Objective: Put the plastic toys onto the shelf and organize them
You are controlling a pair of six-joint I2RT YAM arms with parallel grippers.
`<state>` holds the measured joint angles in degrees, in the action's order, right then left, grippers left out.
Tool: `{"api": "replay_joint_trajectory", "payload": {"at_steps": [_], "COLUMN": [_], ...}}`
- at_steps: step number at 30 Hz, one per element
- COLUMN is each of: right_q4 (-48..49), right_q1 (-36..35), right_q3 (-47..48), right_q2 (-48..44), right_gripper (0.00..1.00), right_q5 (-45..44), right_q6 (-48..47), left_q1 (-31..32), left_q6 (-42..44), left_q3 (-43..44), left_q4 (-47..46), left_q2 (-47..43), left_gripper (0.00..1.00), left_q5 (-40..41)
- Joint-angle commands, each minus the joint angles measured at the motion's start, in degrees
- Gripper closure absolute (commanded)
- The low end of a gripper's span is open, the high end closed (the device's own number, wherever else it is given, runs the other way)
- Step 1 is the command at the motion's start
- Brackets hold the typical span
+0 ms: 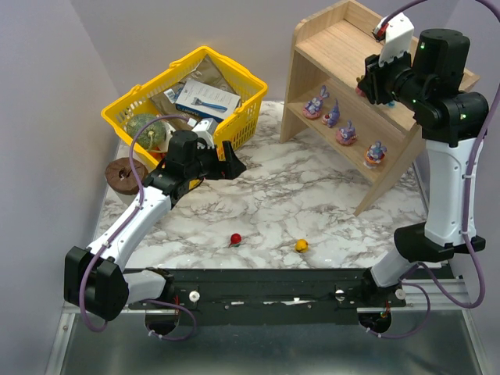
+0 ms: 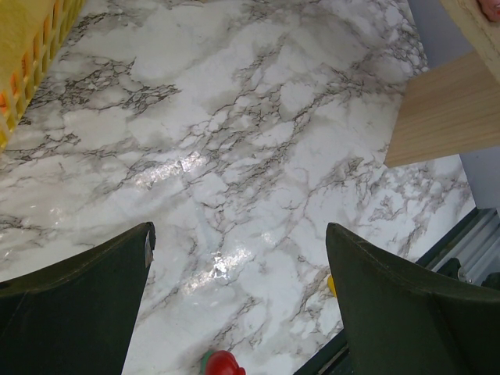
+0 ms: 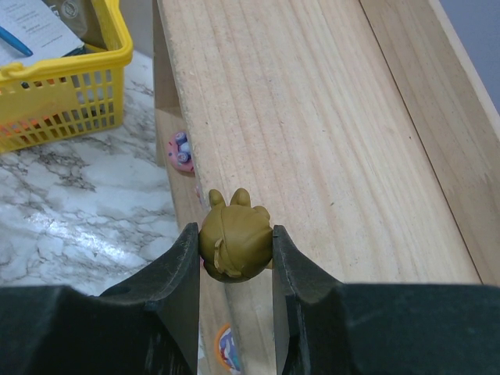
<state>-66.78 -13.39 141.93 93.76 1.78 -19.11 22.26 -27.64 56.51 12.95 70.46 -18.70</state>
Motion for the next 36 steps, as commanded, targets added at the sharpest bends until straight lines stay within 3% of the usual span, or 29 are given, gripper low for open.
{"api": "replay_joint_trajectory", "payload": {"at_steps": [1,22,30,36], "right_q4": [-0.19,1.66,3.24,4.99], "right_q1": [0.38,1.08,1.35,1.44], "right_q3": [0.89,0.19,0.02,-2.53], "right_q2": [1.78,2.93,2.22,0.82], "right_gripper": [0.61,0.50,0.49,0.55], "right_q5": [-3.19,-4.68,-4.95,-3.46], "right_q6": [-0.40,0.31,0.22,-1.54], "left_q1": [0.41,0.50,0.50,0.50], "left_q6": [0.66,0.57,0.57,0.66], "left_q3": [1.15,1.32,1.32,1.41], "left_q4": [0.85,1.11,1.11,1.20], "left_q2": [-0.14,0.30,0.38,0.47], "left_gripper": [0.01,0.01,0.01,0.01], "left_q5": [-0.99,-0.90,-0.99,-1.08]}}
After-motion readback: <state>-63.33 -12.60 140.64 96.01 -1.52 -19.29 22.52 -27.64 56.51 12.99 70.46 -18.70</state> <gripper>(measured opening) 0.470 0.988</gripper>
